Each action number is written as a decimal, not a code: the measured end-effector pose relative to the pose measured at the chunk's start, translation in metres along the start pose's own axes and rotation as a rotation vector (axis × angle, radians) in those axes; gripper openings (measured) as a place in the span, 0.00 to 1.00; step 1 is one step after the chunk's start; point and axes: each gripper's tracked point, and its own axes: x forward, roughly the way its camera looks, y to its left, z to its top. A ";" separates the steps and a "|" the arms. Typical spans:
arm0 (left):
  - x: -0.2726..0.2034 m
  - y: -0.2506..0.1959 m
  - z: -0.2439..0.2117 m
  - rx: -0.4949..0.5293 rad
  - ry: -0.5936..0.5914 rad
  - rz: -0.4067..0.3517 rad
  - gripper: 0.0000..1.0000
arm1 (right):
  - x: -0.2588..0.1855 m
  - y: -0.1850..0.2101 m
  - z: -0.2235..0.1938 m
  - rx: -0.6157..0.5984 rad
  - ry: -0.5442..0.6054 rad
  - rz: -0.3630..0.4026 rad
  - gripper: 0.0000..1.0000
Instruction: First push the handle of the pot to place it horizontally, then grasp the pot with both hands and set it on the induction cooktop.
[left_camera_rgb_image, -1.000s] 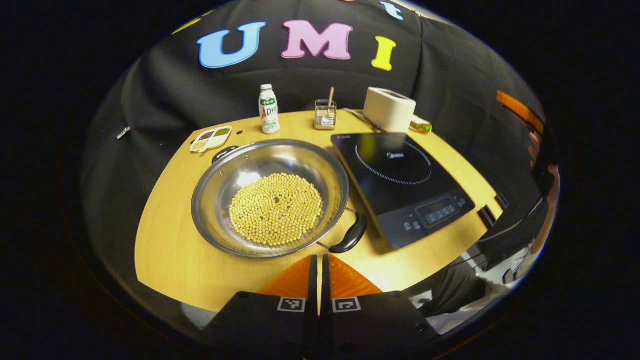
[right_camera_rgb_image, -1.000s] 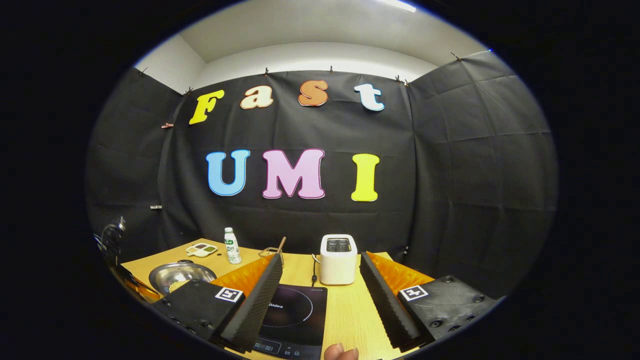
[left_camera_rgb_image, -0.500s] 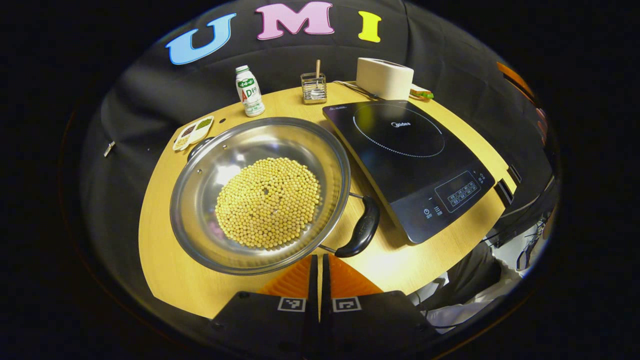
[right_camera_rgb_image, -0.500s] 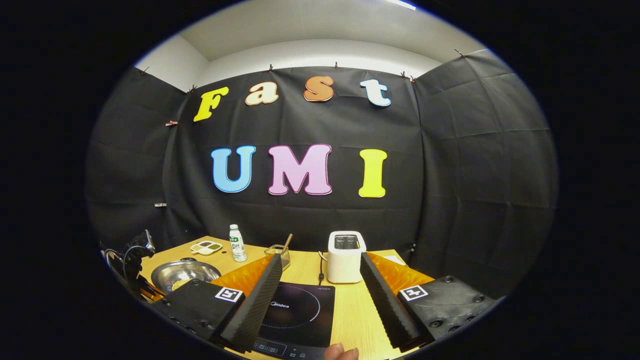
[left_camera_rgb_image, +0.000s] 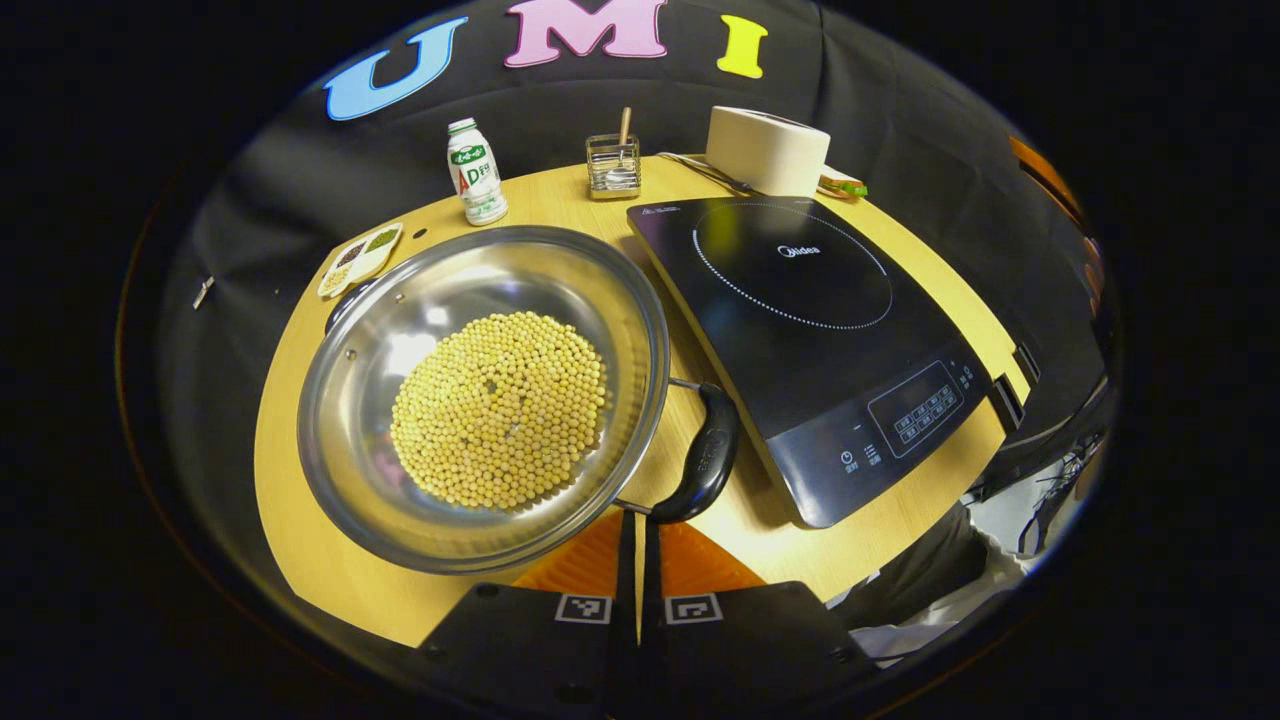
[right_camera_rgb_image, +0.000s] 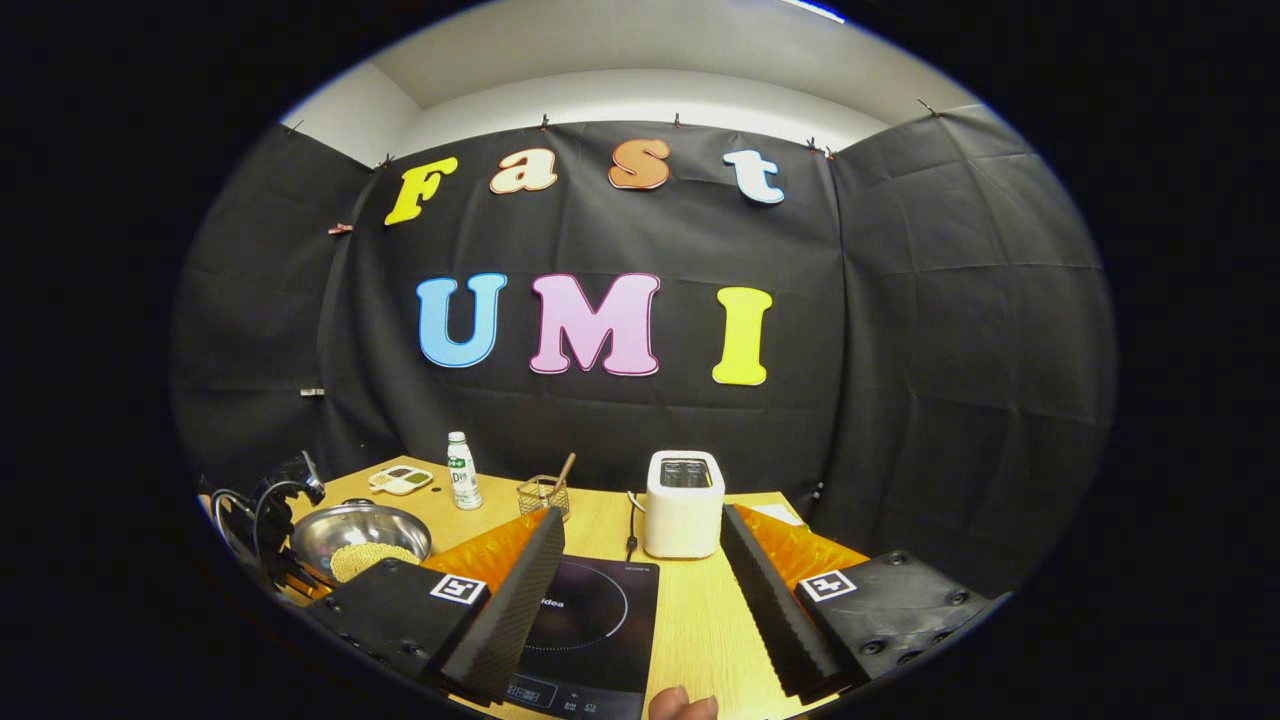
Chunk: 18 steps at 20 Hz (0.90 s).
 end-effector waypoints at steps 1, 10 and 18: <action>0.002 -0.002 0.004 0.006 0.000 0.005 0.05 | -0.002 -0.001 0.000 -0.003 -0.002 -0.002 0.98; 0.020 -0.015 0.039 -0.008 -0.008 0.060 0.05 | -0.012 -0.004 -0.010 0.013 0.004 0.008 0.98; 0.039 -0.019 0.077 -0.053 -0.045 0.108 0.05 | -0.022 -0.004 -0.022 0.025 0.015 0.033 0.98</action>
